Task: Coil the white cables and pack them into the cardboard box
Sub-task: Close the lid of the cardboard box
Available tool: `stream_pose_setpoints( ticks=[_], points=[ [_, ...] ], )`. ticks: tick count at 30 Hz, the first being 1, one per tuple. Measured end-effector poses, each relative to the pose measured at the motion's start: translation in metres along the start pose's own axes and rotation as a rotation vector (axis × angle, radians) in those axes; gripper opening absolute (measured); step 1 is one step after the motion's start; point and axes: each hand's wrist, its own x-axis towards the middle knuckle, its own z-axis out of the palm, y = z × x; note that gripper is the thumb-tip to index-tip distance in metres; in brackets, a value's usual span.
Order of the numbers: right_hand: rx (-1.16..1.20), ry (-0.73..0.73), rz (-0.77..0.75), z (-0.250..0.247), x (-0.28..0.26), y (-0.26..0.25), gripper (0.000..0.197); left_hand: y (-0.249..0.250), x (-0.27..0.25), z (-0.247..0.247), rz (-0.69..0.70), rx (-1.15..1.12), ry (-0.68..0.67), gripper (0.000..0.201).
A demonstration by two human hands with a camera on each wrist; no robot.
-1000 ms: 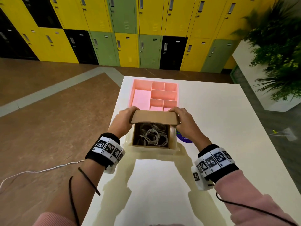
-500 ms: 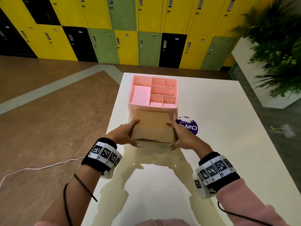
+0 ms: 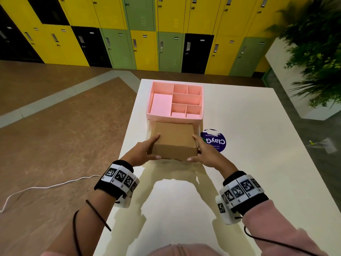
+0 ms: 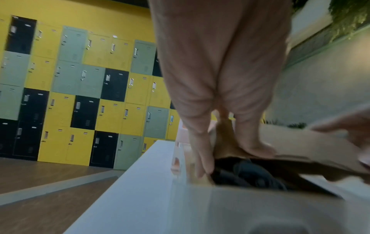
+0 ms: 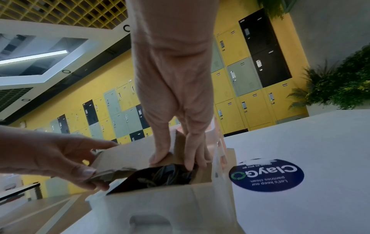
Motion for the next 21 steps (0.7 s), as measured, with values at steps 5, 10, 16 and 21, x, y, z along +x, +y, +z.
stream_pose_setpoints(
  ticks=[5,10,16,21],
  points=[
    [-0.052,0.182,0.016,0.018,0.012,-0.001,0.085,0.001,0.000,0.027,0.047,0.034,0.172,0.074],
    [-0.174,0.223,-0.008,0.025,0.021,0.000,0.077,-0.004,0.004,0.038,0.004,0.114,0.258,0.071],
    [-0.354,0.255,-0.034,0.031,0.020,0.003,0.065,-0.010,0.006,0.043,-0.020,0.327,0.267,0.074],
    [-0.449,0.258,-0.009,0.032,0.019,0.005,0.061,-0.004,0.004,0.044,-0.047,0.493,0.250,0.077]
  ],
)
